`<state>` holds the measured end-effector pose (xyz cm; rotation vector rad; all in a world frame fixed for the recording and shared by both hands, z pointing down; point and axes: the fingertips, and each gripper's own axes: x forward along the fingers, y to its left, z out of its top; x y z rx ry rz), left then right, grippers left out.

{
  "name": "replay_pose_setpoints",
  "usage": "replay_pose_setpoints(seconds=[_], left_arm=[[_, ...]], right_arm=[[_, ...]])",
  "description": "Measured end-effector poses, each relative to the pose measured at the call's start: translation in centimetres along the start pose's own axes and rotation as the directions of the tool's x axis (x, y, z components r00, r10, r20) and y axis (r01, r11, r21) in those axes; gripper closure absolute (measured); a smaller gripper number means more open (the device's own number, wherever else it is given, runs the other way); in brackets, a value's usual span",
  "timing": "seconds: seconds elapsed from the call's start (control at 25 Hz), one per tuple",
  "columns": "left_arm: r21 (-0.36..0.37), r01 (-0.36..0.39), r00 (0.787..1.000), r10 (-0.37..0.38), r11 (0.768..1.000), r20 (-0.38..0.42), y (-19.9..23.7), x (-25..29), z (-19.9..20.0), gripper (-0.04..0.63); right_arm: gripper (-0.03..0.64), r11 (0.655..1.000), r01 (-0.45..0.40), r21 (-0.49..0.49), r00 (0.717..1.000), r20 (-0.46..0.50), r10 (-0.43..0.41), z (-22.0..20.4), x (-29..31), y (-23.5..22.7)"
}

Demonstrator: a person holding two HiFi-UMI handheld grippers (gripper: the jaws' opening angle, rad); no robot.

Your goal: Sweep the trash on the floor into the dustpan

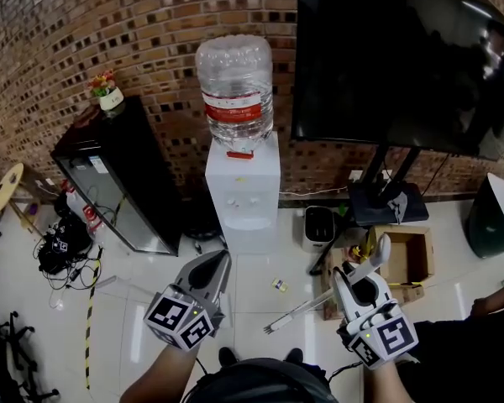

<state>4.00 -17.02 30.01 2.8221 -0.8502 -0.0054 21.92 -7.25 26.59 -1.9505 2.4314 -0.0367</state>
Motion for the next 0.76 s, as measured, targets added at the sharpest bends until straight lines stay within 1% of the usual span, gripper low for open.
replay_pose_setpoints(seconds=[0.12, 0.2, 0.4, 0.56, 0.76], left_arm=[[0.034, -0.022, 1.000, 0.022, 0.999, 0.003, 0.8, -0.9, 0.5, 0.589], [0.041, -0.034, 0.999, 0.034, 0.999, 0.006, 1.3, -1.5, 0.7, 0.589], [0.034, -0.023, 1.000, 0.022, 0.999, 0.020, 1.9, -2.3, 1.2, 0.589], [0.028, -0.029, 1.000, 0.028, 0.999, 0.006, 2.0, -2.9, 0.7, 0.589], [0.007, -0.017, 1.000, 0.017, 1.000, 0.009, 1.5, -1.9, 1.1, 0.589]], right_arm=[[0.533, 1.000, 0.003, 0.006, 1.000, 0.011, -0.003, 0.6, 0.2, 0.7], [0.534, 1.000, 0.001, 0.009, 1.000, 0.017, -0.001, 0.8, 0.4, 1.2], [0.534, 1.000, 0.008, 0.018, 1.000, 0.025, -0.008, 1.1, 0.8, 1.9], [0.534, 1.000, 0.007, 0.021, 1.000, 0.020, -0.007, 0.8, 0.8, 2.3], [0.532, 1.000, 0.022, 0.004, 1.000, 0.014, -0.022, 1.7, 0.0, 1.5]])
